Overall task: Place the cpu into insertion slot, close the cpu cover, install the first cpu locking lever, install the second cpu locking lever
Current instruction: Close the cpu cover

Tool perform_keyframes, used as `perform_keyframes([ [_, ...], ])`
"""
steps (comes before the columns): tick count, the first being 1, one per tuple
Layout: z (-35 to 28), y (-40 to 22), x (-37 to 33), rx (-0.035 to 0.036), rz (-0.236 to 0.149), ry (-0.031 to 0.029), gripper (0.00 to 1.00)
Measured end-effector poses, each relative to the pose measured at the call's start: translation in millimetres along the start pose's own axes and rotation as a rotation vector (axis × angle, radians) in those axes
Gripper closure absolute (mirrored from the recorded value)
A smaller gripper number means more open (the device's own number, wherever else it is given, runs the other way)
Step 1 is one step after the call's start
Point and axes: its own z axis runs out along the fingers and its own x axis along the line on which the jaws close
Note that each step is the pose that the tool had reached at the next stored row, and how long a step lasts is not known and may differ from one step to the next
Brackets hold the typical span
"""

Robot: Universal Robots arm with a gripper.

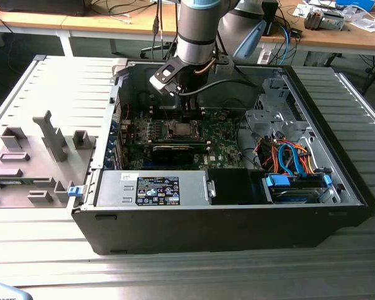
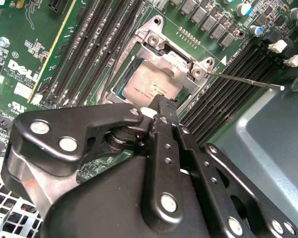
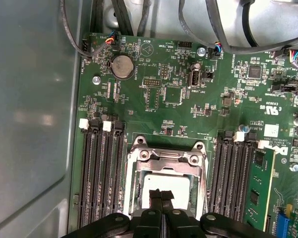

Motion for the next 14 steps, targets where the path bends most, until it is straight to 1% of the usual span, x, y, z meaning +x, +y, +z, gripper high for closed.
perform_keyframes([
  [14,2.3,-1.5,0.1,0.0000,0.000,0.0000,0.89],
])
